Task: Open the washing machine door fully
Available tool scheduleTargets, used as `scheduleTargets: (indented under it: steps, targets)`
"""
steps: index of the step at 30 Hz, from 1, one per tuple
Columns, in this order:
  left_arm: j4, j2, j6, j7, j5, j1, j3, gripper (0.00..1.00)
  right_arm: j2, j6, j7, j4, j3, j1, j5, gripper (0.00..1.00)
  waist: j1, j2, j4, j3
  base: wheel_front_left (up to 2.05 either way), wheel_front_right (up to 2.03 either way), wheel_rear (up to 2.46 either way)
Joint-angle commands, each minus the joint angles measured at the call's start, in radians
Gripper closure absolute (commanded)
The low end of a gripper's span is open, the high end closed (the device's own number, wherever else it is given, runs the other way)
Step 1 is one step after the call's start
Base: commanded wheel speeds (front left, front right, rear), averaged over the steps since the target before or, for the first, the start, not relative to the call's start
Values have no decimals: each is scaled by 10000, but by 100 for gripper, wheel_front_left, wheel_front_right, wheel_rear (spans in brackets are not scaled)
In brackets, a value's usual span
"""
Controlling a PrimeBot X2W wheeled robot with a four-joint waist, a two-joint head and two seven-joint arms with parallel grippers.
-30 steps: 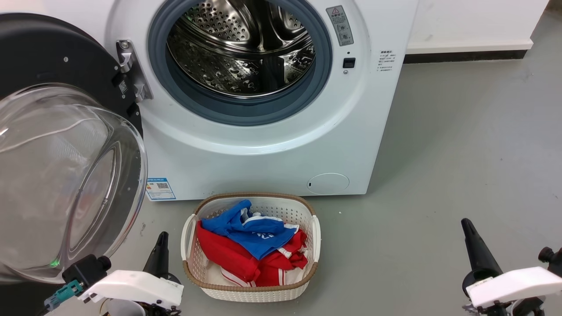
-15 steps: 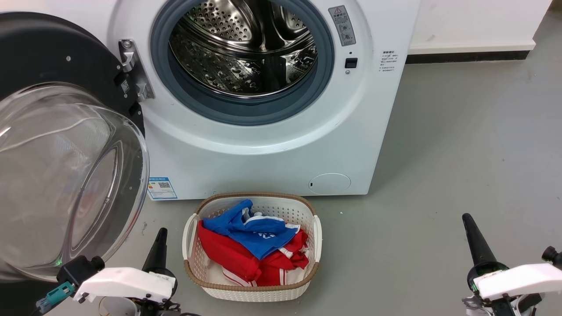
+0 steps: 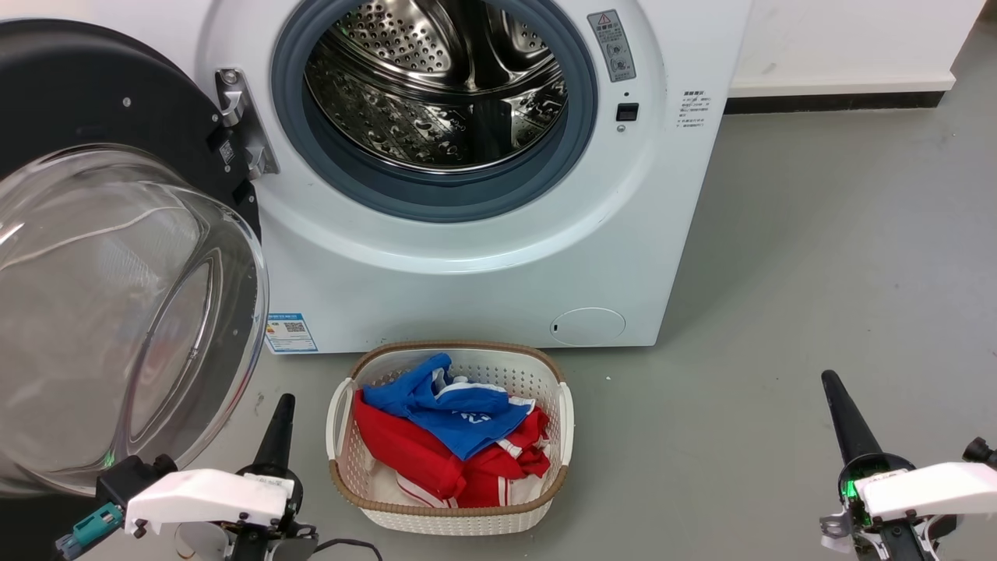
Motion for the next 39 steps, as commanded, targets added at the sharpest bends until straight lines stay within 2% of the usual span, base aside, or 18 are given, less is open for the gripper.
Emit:
scheduleTargets:
  steps: [1, 39]
  targets:
    - [-28, -39, -120, 70, -239, -240, 133, 100, 14, 3, 43, -22, -42, -252, 282, 100, 0, 0, 7, 0, 0, 0, 0]
    - [213, -671, -959, 911, -2686, -449, 1192, 100, 162, 4, 368, 471, -224, -677, 3355, 100, 0, 0, 148, 1, 0, 0, 0]
